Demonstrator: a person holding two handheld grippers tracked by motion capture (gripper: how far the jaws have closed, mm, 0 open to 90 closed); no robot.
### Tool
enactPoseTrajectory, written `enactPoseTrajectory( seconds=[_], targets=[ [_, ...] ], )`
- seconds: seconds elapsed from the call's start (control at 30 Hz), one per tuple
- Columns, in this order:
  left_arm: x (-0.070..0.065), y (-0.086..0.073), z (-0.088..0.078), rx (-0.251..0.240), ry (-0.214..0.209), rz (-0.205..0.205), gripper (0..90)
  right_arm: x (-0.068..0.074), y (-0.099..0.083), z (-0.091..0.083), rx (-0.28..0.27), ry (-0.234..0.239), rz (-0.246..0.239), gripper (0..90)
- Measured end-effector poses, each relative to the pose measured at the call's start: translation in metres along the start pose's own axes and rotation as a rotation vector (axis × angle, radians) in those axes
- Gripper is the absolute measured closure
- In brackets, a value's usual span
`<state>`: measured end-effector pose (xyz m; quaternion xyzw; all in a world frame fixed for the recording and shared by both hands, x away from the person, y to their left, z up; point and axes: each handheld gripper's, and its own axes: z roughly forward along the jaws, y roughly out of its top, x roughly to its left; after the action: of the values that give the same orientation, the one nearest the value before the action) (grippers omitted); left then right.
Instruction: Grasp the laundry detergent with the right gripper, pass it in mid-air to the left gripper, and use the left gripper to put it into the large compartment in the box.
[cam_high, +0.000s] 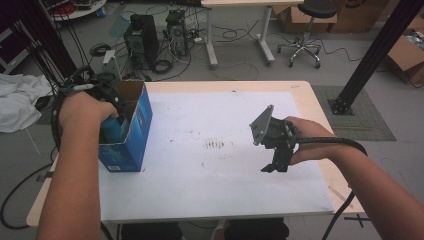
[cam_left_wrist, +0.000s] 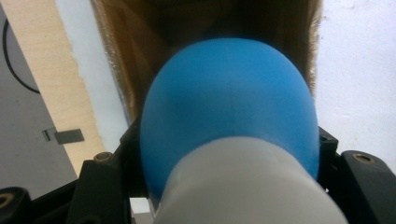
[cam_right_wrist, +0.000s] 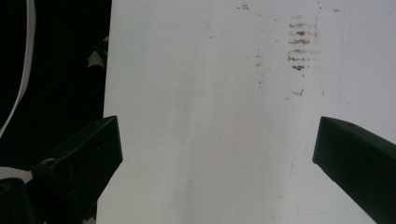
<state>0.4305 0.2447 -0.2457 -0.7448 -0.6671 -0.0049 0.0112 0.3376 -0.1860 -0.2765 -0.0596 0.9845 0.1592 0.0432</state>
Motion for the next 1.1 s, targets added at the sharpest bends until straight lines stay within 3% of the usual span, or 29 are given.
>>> enactPoseTrajectory(
  seconds=[0.57,0.63,1.1],
  targets=[
    [0.002,0.002,0.042,0.033,0.005,-0.004,38.4,0.001,-0.004,0.000,0.002,-0.009,0.013,1.3],
    [0.002,0.002,0.043,0.011,0.004,-0.006,38.4,0.001,-0.004,0.000,0.001,-0.008,0.013,1.3],
    [0.002,0.002,0.044,0.013,0.011,-0.018,38.1,0.002,-0.005,-0.001,0.005,-0.010,0.016,1.9]
  ],
)
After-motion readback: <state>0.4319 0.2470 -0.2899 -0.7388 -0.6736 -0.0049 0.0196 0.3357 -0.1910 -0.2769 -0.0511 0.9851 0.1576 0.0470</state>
